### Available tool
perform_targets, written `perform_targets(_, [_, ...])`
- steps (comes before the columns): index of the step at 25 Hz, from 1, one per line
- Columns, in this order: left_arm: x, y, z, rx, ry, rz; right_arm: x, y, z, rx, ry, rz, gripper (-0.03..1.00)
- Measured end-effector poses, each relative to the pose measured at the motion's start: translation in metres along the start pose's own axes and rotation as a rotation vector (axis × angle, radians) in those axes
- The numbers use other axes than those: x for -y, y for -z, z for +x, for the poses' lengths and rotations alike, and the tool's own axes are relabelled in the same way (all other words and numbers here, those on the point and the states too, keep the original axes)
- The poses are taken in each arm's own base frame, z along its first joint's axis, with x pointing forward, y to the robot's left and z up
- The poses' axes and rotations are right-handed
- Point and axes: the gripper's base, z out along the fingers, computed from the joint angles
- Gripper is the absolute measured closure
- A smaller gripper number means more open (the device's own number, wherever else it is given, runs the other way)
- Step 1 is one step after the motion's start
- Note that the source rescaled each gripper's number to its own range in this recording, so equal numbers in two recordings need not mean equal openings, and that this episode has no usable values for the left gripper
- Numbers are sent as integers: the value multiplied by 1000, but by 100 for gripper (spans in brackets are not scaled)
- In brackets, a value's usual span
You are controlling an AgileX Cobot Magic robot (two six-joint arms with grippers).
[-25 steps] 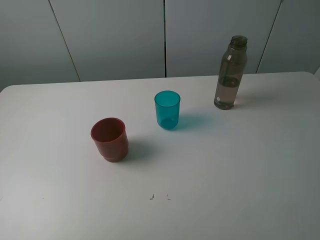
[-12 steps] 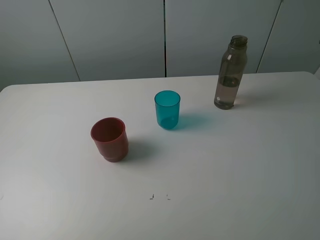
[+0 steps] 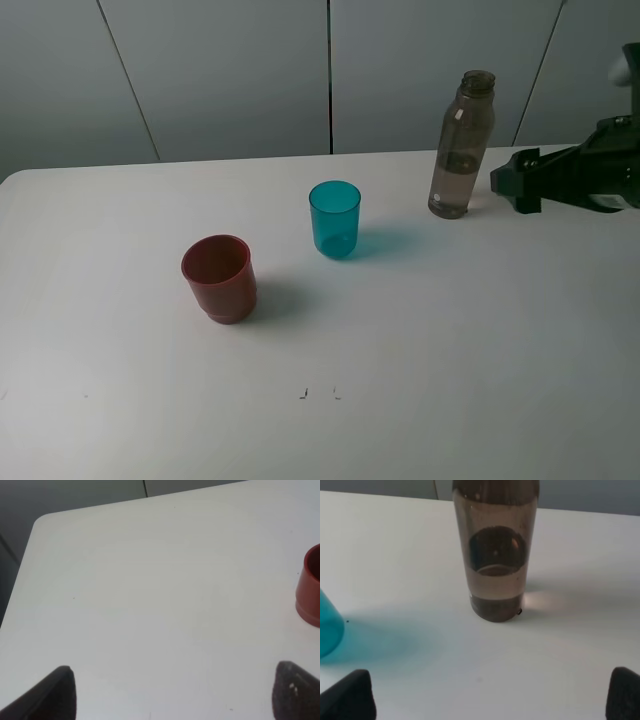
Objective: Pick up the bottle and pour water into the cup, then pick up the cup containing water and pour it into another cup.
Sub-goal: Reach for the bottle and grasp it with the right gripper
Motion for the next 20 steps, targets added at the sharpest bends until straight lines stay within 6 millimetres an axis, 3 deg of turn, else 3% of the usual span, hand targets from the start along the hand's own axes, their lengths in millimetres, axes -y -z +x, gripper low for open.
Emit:
perform_targets(8, [0,0,0,0,0,0,2,-63,32,-101,35,15,-3])
perform_targets(20, [0,0,0,0,0,0,-3,-109,40,152,3,-51,-3])
